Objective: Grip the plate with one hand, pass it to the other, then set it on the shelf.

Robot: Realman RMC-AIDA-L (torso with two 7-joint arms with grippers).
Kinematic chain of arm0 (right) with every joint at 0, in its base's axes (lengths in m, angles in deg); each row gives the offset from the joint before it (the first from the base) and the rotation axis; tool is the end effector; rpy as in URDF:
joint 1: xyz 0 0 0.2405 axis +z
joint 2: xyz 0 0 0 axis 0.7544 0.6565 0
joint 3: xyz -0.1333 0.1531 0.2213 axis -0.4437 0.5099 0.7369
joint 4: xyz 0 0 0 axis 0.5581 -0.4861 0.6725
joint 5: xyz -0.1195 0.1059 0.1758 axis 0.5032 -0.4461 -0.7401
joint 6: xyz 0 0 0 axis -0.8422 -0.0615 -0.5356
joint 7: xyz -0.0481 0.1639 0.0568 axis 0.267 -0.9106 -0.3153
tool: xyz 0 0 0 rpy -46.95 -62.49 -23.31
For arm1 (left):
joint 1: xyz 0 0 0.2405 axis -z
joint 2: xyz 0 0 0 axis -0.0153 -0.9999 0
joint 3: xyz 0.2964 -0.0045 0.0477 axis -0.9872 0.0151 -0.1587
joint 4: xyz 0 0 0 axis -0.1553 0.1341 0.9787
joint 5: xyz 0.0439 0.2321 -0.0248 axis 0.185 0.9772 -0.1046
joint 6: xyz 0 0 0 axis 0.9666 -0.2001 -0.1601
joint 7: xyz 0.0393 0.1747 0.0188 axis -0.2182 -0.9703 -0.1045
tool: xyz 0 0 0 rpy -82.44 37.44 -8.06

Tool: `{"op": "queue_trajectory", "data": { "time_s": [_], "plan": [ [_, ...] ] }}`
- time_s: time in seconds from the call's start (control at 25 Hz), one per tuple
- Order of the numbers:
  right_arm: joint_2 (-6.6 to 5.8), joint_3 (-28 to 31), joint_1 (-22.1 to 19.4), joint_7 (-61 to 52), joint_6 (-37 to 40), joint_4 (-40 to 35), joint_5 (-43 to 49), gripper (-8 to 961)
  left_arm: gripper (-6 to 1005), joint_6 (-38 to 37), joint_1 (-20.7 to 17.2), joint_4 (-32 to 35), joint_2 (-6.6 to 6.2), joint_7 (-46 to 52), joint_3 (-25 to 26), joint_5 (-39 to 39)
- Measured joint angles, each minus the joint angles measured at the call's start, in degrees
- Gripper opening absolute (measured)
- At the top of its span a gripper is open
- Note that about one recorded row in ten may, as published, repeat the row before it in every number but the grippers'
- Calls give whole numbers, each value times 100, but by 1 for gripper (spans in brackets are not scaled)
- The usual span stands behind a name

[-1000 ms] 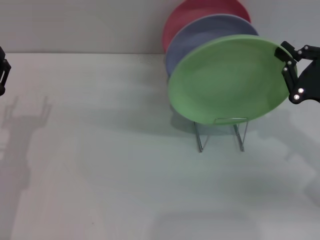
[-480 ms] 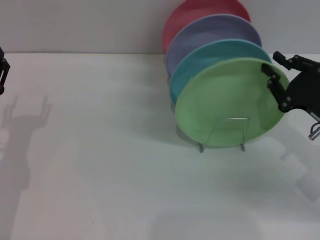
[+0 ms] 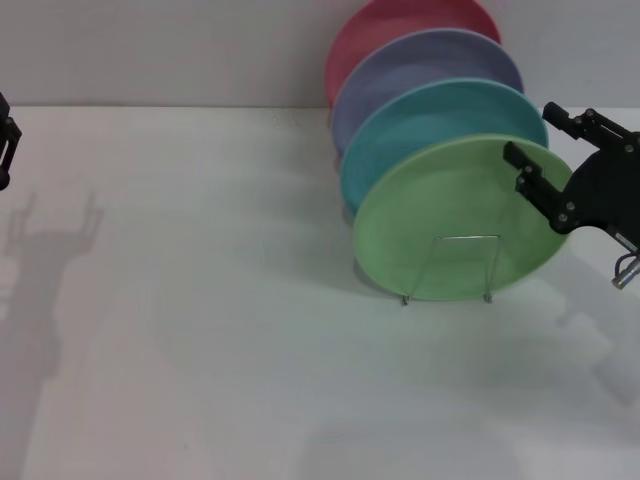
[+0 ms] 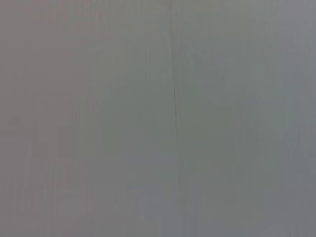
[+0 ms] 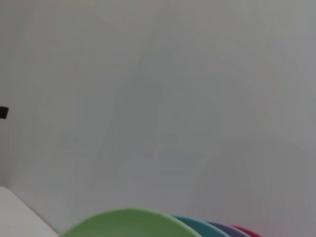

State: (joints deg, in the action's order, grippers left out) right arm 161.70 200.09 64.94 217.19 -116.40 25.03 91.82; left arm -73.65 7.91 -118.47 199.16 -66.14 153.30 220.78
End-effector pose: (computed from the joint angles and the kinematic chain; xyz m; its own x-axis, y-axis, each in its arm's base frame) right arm 0.3241 0.3696 -0.0249 0.8233 0.3678 -0.4323 -0.2010 -0.5234 -0.8281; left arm -0.3533 0.3721 -0.0073 0.7296 -0.2186 0.6480 0.6634 -0.0041 -0.7483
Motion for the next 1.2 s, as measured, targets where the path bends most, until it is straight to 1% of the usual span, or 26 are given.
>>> {"op": "queue_trajectory", "data": {
  "time_s": [0.16,0.32,0.36,0.48,0.52,0.56,0.6,0.68,0.72,0.76,0.88,0.92,0.96,1.08,1.2],
  "plan": [
    [-4,-44,-57,-31,-230,13,8,434,768,5,5,0,0,0,-3,-5],
    [-11,-54,-127,-223,-659,45,9,649,768,3,33,70,9,0,18,-31],
    [-11,-54,-127,-223,-659,45,9,671,768,3,33,70,9,0,18,-31],
    [23,-12,-215,-198,-1080,43,-78,735,768,1,34,84,9,0,21,-38],
    [47,39,-274,-43,-1497,-83,-464,757,768,0,35,97,10,0,26,-39],
    [47,39,-274,-43,-1497,-83,-464,778,768,-6,35,112,10,0,34,-41],
    [58,42,-303,57,-1681,-176,-763,800,768,-12,35,127,12,0,38,-44],
    [72,12,-368,225,-1956,-434,-1587,801,768,-27,35,153,15,0,44,-43],
    [73,-3,-395,246,-2040,-714,-2455,801,768,-88,44,234,17,0,41,-43],
    [73,-3,-395,246,-2040,-714,-2455,801,768,-88,44,234,17,0,41,-43],
    [72,-2,-332,102,-1967,-1212,-3731,801,768,-285,119,486,29,0,13,-44],
    [72,-2,-297,-2,-1828,-1430,-4307,801,768,-312,132,525,30,0,11,-43],
    [72,-2,-297,-2,-1828,-1430,-4307,801,768,-352,161,607,33,0,5,-43],
    [72,1,-279,-153,-1471,-1578,-4805,801,768,-389,207,724,41,0,-1,-42],
    [71,1,-265,-307,-1139,-1665,-5061,801,768,-393,226,771,42,0,-2,-42]
  ]
}}
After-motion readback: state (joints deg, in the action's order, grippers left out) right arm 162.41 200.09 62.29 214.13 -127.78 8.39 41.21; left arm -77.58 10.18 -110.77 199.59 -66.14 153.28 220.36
